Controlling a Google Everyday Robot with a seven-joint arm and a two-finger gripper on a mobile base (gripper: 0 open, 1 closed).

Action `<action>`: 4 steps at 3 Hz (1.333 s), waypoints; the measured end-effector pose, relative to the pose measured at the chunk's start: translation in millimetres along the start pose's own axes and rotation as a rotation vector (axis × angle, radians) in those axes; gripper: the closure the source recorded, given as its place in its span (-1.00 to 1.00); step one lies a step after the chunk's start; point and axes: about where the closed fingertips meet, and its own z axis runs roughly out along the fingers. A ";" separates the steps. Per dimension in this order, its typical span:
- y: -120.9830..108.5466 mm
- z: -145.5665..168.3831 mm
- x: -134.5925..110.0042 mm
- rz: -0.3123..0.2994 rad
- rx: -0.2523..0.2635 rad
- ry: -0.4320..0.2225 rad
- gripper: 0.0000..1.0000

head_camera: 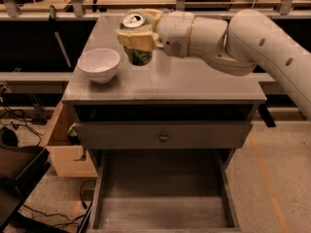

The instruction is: Pick green can from white bowl and place on counter

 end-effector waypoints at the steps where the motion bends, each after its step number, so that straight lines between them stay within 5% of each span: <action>1: -22.5 -21.9 23.0 0.063 0.071 0.015 1.00; 4: -66.5 -13.7 93.6 0.180 0.120 -0.008 1.00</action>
Offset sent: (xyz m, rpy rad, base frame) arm 0.0766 -0.0611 -0.0505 0.1047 0.1491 -0.1223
